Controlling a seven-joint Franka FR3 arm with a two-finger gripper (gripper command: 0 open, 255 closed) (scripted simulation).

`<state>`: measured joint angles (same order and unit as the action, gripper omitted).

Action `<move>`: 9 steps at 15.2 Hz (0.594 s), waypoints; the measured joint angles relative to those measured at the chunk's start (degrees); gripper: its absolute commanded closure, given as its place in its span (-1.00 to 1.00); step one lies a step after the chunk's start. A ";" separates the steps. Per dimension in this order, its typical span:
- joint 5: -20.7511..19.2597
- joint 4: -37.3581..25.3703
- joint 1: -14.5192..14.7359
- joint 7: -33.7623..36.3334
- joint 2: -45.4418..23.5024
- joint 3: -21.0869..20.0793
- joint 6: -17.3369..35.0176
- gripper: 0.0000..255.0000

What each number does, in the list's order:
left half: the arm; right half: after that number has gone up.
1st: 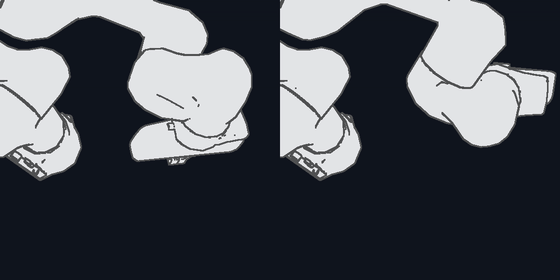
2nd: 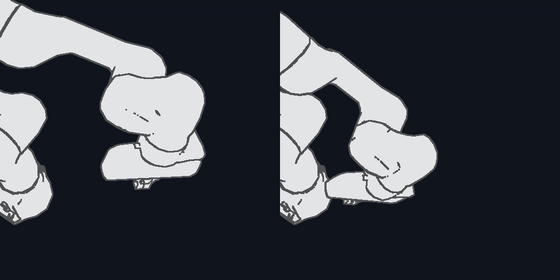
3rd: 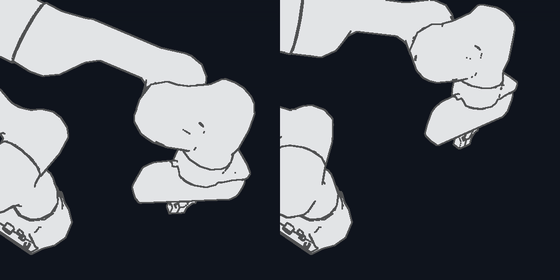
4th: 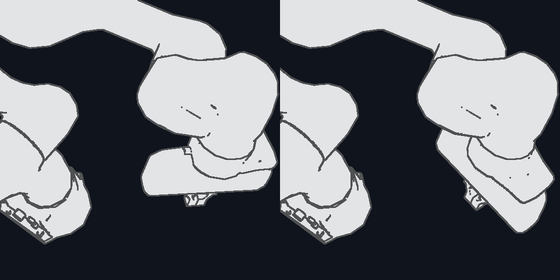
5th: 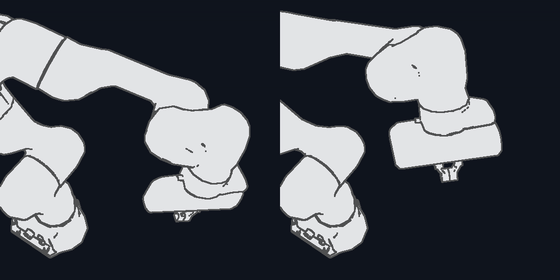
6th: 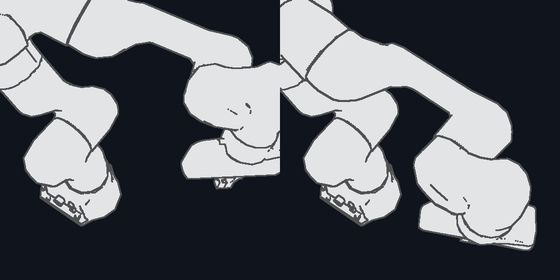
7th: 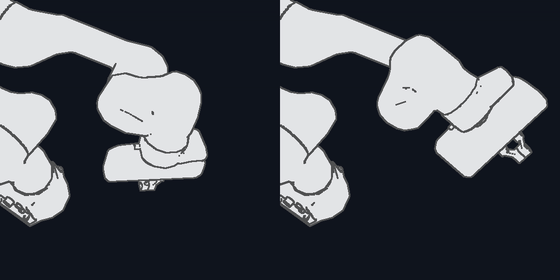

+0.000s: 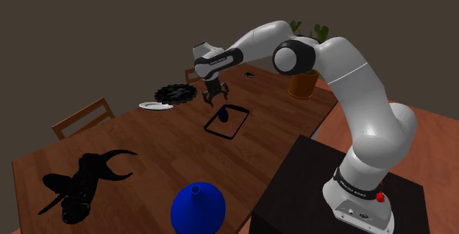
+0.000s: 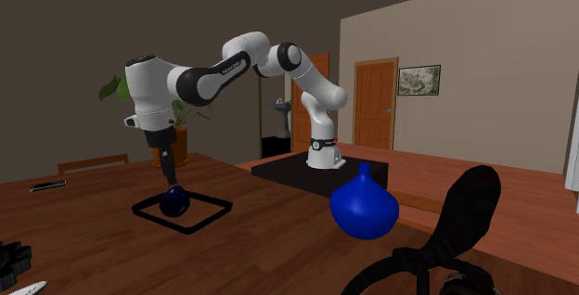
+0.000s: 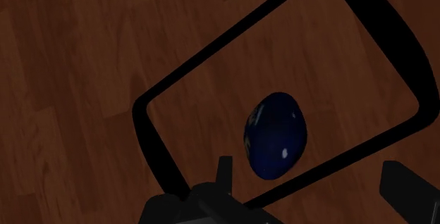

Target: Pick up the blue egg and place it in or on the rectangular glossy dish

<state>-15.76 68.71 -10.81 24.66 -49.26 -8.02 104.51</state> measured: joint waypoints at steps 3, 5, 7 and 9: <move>0.31 -4.06 0.44 -0.64 0.11 -0.12 -4.06 -1.00; 0.37 -4.64 0.57 -0.67 0.22 -0.16 -4.77 -1.00; 0.38 -4.83 0.63 -0.65 0.20 -0.17 -4.98 -1.00; 0.38 -4.90 0.64 -0.66 0.19 -0.17 -5.05 -1.00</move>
